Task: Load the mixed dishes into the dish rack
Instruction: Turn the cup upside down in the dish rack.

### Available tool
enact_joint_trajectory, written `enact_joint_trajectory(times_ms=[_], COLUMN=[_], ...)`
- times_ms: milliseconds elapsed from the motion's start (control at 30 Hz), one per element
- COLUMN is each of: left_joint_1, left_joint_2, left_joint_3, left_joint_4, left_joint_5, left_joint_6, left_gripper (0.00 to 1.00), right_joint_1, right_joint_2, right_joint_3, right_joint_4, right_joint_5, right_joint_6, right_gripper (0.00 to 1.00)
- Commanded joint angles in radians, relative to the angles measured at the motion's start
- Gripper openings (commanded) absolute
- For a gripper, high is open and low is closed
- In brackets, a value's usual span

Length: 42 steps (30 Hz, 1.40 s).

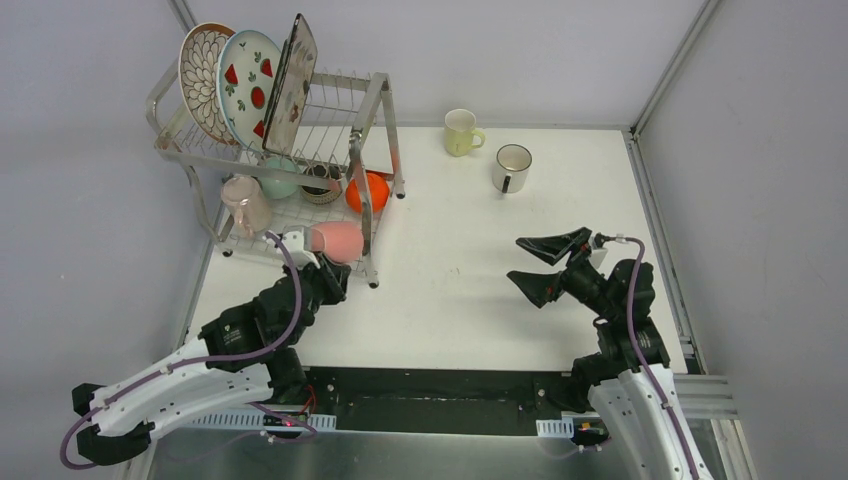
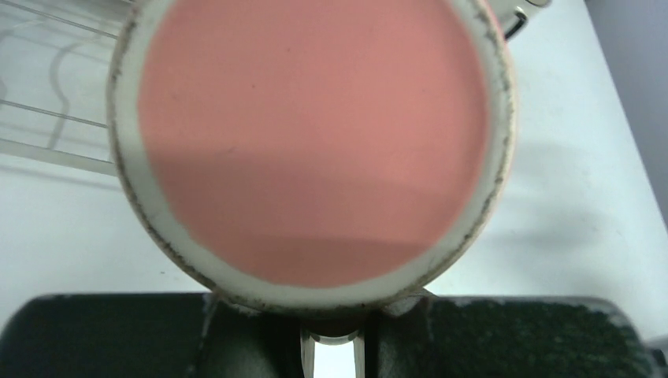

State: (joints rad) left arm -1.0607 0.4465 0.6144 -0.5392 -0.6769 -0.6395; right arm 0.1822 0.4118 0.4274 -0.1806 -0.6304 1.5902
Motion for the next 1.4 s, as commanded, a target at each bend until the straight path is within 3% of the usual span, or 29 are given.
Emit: enact_joint_trajectory(times_ms=[0, 267, 600, 667, 900, 1367], left_joint_1=[-0.004, -0.002, 0.049, 0.101, 0.444, 0.772], left_joint_2=[-0.013, -0.019, 0.047, 0.070, 0.141, 0.257], left_joint_3=[0.075, 0.077, 0.110, 0.112, 0.109, 0.073], left_joint_4=[-0.007, -0.087, -0.139, -0.125, -0.078, 0.008], left_joint_5=[-0.201, -0.319, -0.303, -0.249, 0.086, 0.379], left_joint_6=[0.058, 0.106, 0.128, 0.139, 0.147, 0.146], left_gripper=[0.00, 0.00, 0.00, 0.00, 0.00, 0.00], right_joint_1=[0.003, 0.003, 0.003, 0.003, 0.003, 0.003], right_joint_2=[-0.016, -0.020, -0.061, -0.063, -0.067, -0.079], right_joint_3=[0.049, 0.067, 0.050, 0.050, 0.051, 0.056], right_joint_4=[-0.029, -0.046, -0.060, -0.060, -0.062, -0.073], right_joint_5=[0.026, 0.028, 0.034, 0.034, 0.025, 0.026], right_joint_6=[-0.013, -0.030, -0.024, -0.023, -0.025, -0.027], right_gripper=[1.00, 1.00, 1.00, 1.00, 1.00, 1.00])
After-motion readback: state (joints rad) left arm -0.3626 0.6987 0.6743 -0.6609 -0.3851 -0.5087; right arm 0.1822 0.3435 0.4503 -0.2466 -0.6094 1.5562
